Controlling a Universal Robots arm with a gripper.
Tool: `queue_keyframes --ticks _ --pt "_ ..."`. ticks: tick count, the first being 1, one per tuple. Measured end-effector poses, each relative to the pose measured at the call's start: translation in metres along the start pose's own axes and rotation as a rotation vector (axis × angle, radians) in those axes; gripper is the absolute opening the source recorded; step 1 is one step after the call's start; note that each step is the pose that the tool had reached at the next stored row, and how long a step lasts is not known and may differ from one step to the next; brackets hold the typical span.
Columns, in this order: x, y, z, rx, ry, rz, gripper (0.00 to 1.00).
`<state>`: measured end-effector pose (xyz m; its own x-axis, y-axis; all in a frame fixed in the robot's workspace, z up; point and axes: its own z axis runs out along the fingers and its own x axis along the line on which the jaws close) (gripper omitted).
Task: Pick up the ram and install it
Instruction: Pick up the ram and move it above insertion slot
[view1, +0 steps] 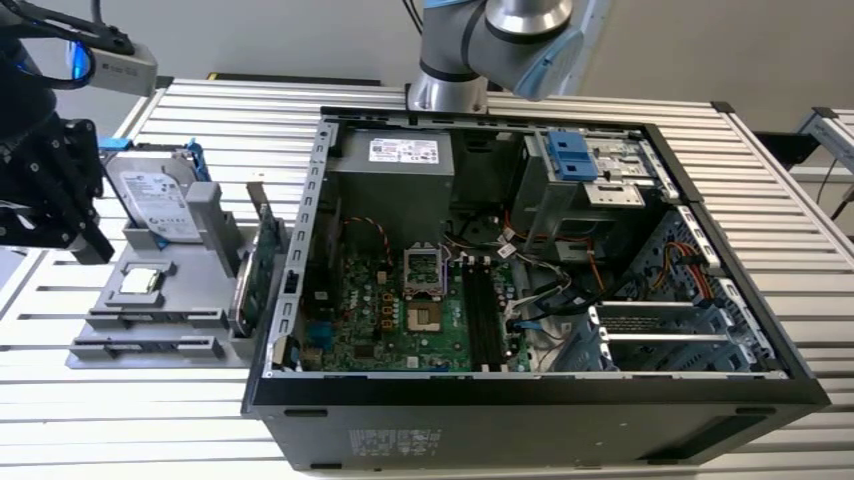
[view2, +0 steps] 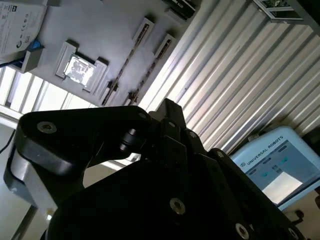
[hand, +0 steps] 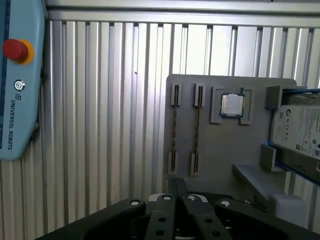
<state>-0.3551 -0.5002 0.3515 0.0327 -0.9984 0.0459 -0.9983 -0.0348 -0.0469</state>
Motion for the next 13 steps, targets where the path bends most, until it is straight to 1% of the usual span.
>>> queue_keyframes --ticks 4,5,6,8,11,13 --pt "-0.0002 0.0003 0.0 -0.0007 0.0006 0.0 0.0" --pt "-0.0003 0.0003 0.0003 -0.0057 0.0006 0.0 0.0" --pt "-0.0002 0.0004 0.0004 -0.0149 0.0005 -0.001 0.0" --pt "-0.0003 0.0005 0.0015 -0.0276 -0.0001 -0.001 0.0" --pt "-0.0004 0.0006 0.0044 -0.029 -0.0009 -0.001 0.0" --pt "-0.0006 0.0007 0.0076 -0.0296 -0.001 -0.001 0.0"
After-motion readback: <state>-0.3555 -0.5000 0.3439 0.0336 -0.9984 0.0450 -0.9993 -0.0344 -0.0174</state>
